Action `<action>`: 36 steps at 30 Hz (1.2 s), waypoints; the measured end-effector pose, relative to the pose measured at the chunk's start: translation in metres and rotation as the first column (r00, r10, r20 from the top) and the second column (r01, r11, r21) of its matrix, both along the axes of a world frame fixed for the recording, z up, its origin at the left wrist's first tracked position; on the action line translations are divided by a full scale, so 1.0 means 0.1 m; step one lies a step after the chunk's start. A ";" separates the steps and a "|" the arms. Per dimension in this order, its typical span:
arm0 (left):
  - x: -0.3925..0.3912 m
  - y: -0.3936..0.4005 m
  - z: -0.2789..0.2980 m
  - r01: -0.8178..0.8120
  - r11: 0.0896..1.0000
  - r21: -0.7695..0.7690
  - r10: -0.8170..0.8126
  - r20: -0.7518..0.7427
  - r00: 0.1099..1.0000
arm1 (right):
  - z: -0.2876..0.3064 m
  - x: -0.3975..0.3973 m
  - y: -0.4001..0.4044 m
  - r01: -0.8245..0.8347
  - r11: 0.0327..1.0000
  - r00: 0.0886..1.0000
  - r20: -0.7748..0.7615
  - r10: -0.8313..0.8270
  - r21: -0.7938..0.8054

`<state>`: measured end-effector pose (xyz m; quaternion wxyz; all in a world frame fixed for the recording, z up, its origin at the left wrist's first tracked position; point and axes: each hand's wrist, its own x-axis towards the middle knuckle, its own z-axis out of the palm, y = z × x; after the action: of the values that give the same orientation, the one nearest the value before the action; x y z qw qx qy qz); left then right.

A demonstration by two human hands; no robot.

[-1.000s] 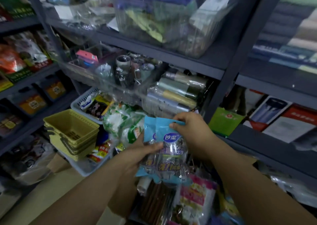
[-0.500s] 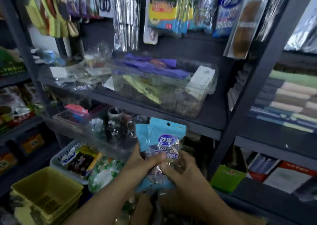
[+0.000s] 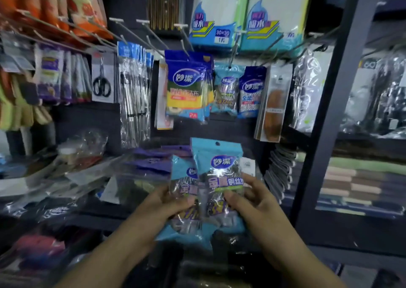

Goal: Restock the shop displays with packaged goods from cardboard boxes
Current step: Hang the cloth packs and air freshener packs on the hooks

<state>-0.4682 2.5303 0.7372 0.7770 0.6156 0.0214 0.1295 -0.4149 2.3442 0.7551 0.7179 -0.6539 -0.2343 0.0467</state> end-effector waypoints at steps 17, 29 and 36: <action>0.67 0.02 1.11 -0.262 0.962 0.073 0.250 0.137 0.958 | 1.09 1.00 -0.08 0.139 0.985 0.936 0.338 -0.098 -0.100; 1.00 0.45 1.30 -0.262 0.958 0.114 0.232 0.226 0.946 | 1.52 1.23 0.34 0.191 0.979 0.850 0.485 -0.204 0.077; 0.96 0.58 1.31 -0.241 0.961 0.133 0.206 0.231 0.951 | 1.57 1.22 0.38 0.262 0.964 0.859 0.444 -0.255 0.047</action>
<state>-0.3720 2.5886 0.8680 0.7033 0.6517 -0.0033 0.2839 -0.2927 2.3822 0.9118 0.6395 -0.6781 -0.3026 -0.1994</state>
